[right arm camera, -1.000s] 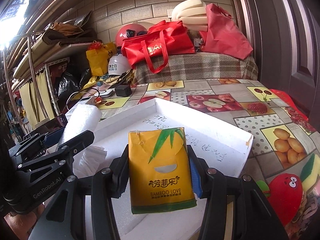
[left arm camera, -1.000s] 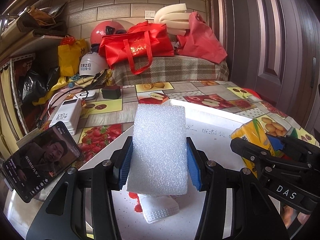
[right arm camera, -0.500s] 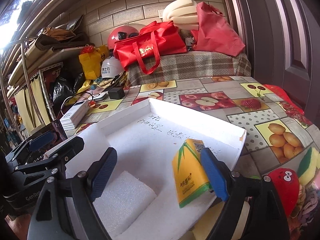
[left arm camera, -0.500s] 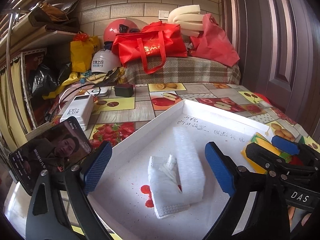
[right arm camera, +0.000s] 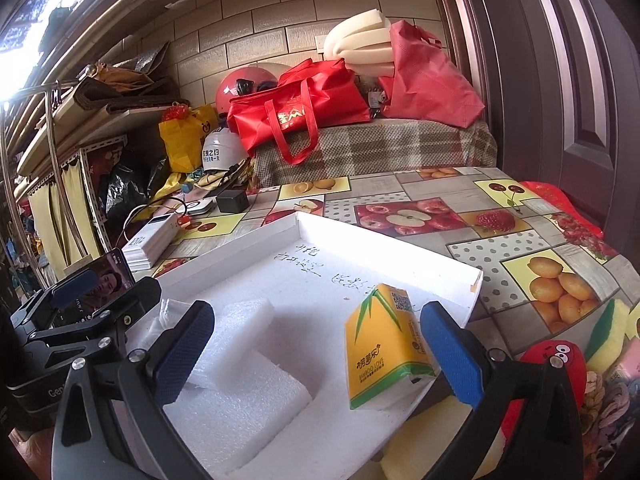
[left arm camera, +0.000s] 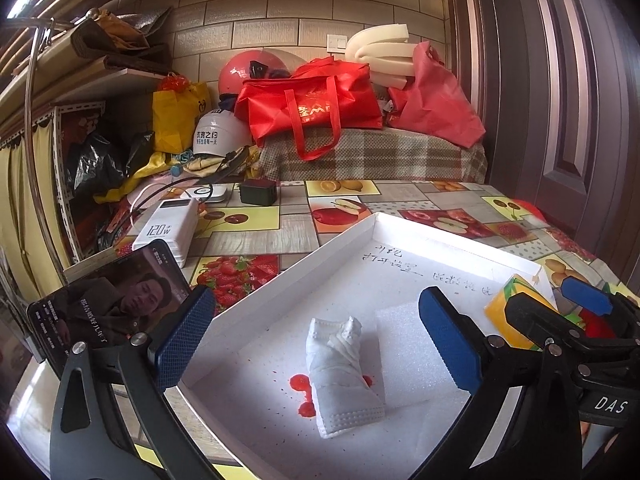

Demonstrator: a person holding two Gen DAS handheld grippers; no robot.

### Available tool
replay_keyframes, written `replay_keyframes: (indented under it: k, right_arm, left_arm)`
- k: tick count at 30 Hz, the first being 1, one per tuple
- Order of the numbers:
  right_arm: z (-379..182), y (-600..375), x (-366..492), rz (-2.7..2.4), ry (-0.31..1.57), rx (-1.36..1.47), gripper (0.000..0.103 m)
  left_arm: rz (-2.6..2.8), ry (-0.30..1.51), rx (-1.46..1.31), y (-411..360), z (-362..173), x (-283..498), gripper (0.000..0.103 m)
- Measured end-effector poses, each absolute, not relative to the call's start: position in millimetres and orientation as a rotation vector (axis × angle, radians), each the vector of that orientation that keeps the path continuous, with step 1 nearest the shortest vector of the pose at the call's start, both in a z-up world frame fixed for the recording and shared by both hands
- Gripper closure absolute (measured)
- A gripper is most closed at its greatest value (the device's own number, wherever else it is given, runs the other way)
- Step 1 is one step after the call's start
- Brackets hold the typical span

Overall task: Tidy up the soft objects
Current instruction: 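Open both grippers to release the foam block and tissue pack in the box, then move both grippers back toward the remaining soft items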

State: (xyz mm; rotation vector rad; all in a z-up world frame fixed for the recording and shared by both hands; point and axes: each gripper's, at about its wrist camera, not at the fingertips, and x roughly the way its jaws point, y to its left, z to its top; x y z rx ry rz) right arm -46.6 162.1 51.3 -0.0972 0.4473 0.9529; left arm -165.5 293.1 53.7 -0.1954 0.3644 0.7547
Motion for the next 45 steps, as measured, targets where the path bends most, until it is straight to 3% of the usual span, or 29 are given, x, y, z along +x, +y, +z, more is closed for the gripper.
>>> replay_keyframes:
  k: [36, 45]
  right_arm:
    - [55.2, 136.9, -69.4, 1.004, 0.359, -0.088, 0.0]
    - [61.1, 94.0, -94.2, 1.062, 0.284, -0.092, 0.0]
  left_arm:
    - [0.828, 0.252, -0.166, 277.9, 59.7, -188.1, 0.0]
    - [0.797, 0.253, -0.174, 252.0, 58.2, -200.9, 0.0]
